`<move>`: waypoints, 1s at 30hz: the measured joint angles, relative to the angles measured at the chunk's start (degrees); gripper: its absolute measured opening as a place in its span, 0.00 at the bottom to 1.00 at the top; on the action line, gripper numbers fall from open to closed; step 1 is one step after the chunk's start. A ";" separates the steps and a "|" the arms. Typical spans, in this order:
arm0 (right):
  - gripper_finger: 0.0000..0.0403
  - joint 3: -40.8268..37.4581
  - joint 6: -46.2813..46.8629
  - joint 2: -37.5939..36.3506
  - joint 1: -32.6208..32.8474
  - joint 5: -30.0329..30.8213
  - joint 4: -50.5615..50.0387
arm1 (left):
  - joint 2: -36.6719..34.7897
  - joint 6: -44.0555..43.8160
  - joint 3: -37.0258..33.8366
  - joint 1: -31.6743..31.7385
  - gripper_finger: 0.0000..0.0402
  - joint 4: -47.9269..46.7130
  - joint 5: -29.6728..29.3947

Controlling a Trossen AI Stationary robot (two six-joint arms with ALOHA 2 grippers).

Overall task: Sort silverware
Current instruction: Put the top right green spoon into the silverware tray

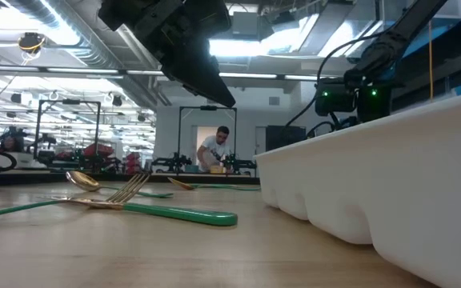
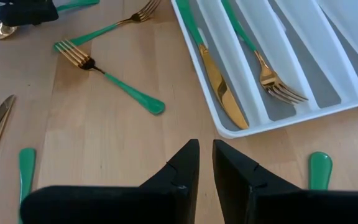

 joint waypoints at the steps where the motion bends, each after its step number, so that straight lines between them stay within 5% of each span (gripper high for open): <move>1: 0.03 0.00 -0.24 0.00 0.00 0.00 -0.06 | 0.00 0.00 0.00 0.00 0.10 -0.02 0.00; 12: 0.02 -0.33 -3.92 -3.72 -0.11 -2.36 -0.49 | 0.00 0.24 0.00 0.00 0.10 -0.14 0.00; 30: 0.01 -0.33 -10.97 -18.52 -0.01 -19.02 -6.69 | -2.27 3.20 0.00 8.03 0.10 -7.51 2.42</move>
